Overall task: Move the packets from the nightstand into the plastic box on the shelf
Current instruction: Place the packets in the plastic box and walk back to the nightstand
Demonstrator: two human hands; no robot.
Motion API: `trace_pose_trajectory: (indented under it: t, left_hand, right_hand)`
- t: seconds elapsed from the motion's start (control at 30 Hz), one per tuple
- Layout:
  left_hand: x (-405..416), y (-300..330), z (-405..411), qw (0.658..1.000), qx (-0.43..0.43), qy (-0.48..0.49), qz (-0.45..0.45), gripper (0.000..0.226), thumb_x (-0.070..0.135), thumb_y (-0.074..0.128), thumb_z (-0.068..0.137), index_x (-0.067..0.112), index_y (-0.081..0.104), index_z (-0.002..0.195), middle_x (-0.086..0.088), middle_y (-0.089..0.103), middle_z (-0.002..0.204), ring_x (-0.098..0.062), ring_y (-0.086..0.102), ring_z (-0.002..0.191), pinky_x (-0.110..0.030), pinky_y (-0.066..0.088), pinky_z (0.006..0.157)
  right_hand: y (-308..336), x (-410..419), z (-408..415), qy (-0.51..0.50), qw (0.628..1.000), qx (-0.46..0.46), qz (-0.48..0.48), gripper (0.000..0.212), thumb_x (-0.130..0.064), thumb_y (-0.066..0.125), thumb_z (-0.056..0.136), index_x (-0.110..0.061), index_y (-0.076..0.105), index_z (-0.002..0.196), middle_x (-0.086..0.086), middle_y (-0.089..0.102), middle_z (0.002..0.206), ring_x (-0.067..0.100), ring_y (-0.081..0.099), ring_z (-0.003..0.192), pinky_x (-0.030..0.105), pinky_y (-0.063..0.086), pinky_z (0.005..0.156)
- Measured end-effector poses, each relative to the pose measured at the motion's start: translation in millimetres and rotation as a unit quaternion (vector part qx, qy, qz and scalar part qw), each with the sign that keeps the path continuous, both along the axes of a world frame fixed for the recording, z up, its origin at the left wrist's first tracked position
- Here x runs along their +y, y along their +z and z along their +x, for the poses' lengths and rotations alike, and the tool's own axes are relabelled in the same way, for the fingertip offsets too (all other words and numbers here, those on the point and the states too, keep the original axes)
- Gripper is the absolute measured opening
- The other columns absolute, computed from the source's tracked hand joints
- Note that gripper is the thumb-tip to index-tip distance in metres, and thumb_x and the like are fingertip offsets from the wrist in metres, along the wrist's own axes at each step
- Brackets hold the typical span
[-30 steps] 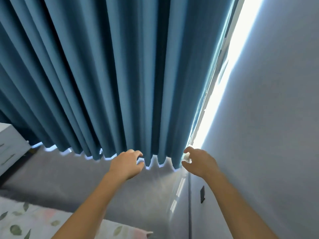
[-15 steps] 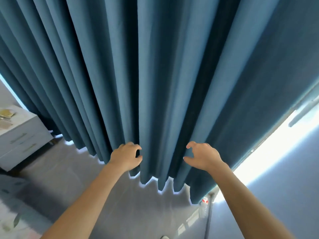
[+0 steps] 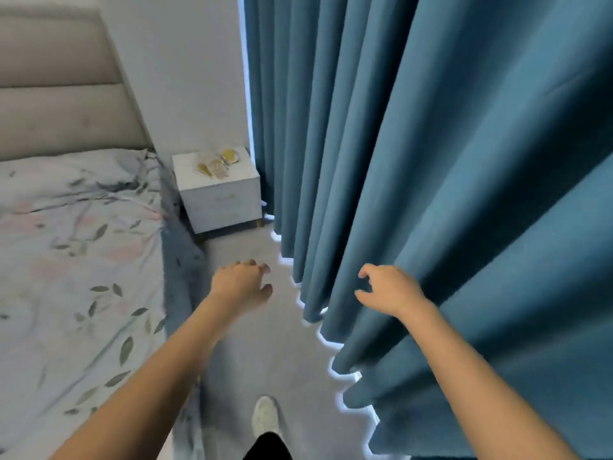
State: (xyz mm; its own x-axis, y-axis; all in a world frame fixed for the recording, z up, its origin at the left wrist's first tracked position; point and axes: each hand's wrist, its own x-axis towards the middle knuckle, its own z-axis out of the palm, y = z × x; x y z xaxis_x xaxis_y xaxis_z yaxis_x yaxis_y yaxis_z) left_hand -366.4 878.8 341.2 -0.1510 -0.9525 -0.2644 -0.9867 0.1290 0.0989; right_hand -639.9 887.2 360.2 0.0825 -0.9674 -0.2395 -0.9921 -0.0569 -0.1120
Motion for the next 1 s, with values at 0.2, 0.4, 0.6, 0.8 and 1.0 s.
trace_pose_trajectory:
  t: [0.2, 0.4, 0.6, 0.8, 1.0]
  left_hand:
    - [-95.0, 3.0, 98.8, 0.995, 0.006, 0.1, 0.005, 0.048, 0.047, 0.045, 0.094, 0.029, 0.045, 0.139, -0.004, 0.051, 0.139, -0.028, 0.051, 0.124, -0.041, 0.047, 0.097]
    - [-203.0, 18.2, 156.9, 0.988, 0.001, 0.154, -0.005, 0.046, 0.042, 0.044, 0.095, 0.025, 0.047, 0.138, -0.005, 0.051, 0.137, -0.028, 0.052, 0.122, -0.038, 0.045, 0.093]
    - [-323.6, 2.8, 187.4, 0.983, 0.012, 0.183, 0.004, 0.044, 0.037, 0.044, 0.095, 0.024, 0.046, 0.138, -0.006, 0.051, 0.138, -0.03, 0.051, 0.123, -0.038, 0.044, 0.094]
    - [-448.6, -19.6, 204.6, 0.972, 0.051, 0.23, 0.011, 0.043, 0.028, 0.04, 0.096, 0.028, 0.047, 0.139, -0.005, 0.049, 0.144, -0.029, 0.049, 0.127, -0.043, 0.045, 0.1]
    - [-548.7, -29.5, 234.5, 0.96, 0.07, 0.272, 0.019, 0.044, 0.031, 0.04, 0.095, 0.029, 0.047, 0.138, -0.005, 0.052, 0.14, -0.028, 0.05, 0.126, -0.04, 0.045, 0.097]
  right_hand:
    - [-3.2, -161.3, 98.9, 0.084, 0.996, -0.012, 0.006, 0.04, -0.036, 0.054, 0.089, -0.028, 0.051, 0.129, -0.002, 0.062, 0.117, 0.023, 0.054, 0.115, 0.033, 0.045, 0.084]
    - [17.5, -301.6, 173.7, 0.151, 0.988, -0.012, -0.021, 0.041, -0.031, 0.051, 0.089, -0.026, 0.049, 0.13, -0.001, 0.061, 0.115, 0.025, 0.053, 0.113, 0.033, 0.043, 0.078]
    - [4.2, -436.5, 212.6, 0.179, 0.984, -0.006, -0.005, 0.036, -0.031, 0.052, 0.089, -0.023, 0.052, 0.124, 0.002, 0.061, 0.11, 0.025, 0.054, 0.108, 0.032, 0.041, 0.074]
    - [-17.3, -573.8, 243.8, 0.206, 0.979, -0.012, -0.005, 0.053, -0.031, 0.054, 0.088, -0.024, 0.039, 0.139, 0.003, 0.061, 0.116, 0.028, 0.055, 0.11, 0.037, 0.047, 0.078]
    - [-20.6, -693.4, 289.5, 0.239, 0.97, -0.018, 0.026, 0.051, -0.029, 0.053, 0.088, -0.023, 0.042, 0.137, 0.004, 0.061, 0.122, 0.028, 0.056, 0.11, 0.036, 0.051, 0.08]
